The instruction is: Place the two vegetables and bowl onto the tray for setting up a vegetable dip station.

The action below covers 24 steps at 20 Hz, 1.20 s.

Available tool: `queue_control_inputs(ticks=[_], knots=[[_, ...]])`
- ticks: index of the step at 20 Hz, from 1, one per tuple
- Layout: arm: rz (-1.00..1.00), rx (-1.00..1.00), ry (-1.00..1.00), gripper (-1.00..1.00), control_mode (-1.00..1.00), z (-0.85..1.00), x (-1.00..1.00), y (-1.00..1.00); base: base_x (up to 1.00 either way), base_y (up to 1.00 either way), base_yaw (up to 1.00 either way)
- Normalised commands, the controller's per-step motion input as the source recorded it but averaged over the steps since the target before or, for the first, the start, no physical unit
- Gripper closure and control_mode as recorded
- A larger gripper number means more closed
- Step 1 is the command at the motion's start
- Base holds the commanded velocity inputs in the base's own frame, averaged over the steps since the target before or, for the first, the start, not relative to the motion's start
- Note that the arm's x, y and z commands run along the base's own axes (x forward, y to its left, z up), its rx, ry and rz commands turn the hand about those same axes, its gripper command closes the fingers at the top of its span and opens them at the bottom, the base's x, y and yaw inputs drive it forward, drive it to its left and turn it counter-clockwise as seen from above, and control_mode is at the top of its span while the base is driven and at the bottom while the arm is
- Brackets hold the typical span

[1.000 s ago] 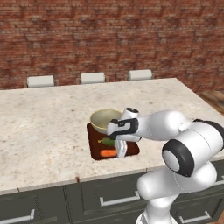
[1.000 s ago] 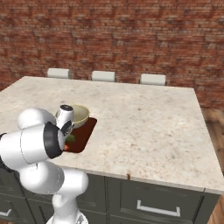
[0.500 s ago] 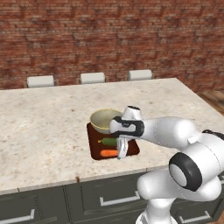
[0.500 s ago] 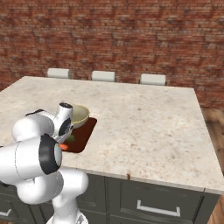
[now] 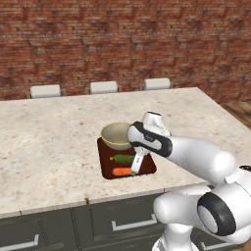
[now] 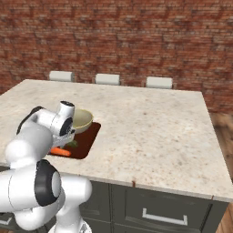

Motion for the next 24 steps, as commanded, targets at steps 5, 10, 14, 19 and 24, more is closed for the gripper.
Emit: queue_control_inputs(ticks=[5, 10, 14, 19, 24], knots=[[-0.20, -0.12, 0.02, -1.00, -1.00, 0.35, -0.37, -0.01, 0.00, 0.00, 0.00], [-0.21, -0.17, 0.00, -1.00, -1.00, 0.32, -0.38, -0.02, 0.00, 0.00, 0.00], [-0.21, -0.15, 0.00, -1.00, -1.00, 0.30, -0.39, -0.04, 0.00, 0.00, 0.00], [-0.21, -0.10, 0.01, -1.00, -1.00, 0.30, -0.40, -0.03, 0.00, 0.00, 0.00], [-0.22, -0.07, 0.00, -1.00, -1.00, 0.24, -0.45, -0.01, 0.00, 0.00, 0.00]])
